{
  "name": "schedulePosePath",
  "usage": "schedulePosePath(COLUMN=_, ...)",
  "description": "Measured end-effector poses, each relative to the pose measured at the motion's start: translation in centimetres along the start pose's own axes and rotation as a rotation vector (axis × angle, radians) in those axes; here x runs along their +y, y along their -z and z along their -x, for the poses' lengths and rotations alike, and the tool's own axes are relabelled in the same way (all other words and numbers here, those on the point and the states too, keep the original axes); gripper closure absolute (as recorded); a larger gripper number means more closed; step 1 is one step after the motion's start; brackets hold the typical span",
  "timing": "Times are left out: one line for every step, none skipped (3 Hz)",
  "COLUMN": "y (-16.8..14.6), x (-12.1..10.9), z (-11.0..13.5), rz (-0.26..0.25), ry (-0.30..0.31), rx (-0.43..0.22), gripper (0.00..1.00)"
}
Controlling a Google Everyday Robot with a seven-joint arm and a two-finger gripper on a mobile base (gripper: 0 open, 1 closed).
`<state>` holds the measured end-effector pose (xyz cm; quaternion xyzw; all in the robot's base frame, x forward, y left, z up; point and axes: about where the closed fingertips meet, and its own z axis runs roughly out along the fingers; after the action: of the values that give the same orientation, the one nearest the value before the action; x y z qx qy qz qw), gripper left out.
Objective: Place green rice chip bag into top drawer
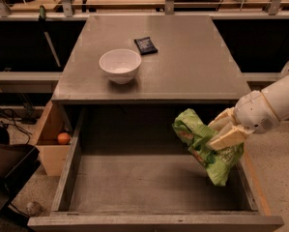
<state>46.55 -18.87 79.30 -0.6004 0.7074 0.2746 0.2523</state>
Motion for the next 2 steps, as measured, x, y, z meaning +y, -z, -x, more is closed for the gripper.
schedulePosePath(y=-0.21, x=-0.08, z=0.22, rz=-0.004, ry=0.004, rx=0.000, gripper=0.86)
schedulePosePath(y=-0.36, x=-0.07, z=0.29, rz=-0.002, ry=0.005, rx=0.000, gripper=0.63)
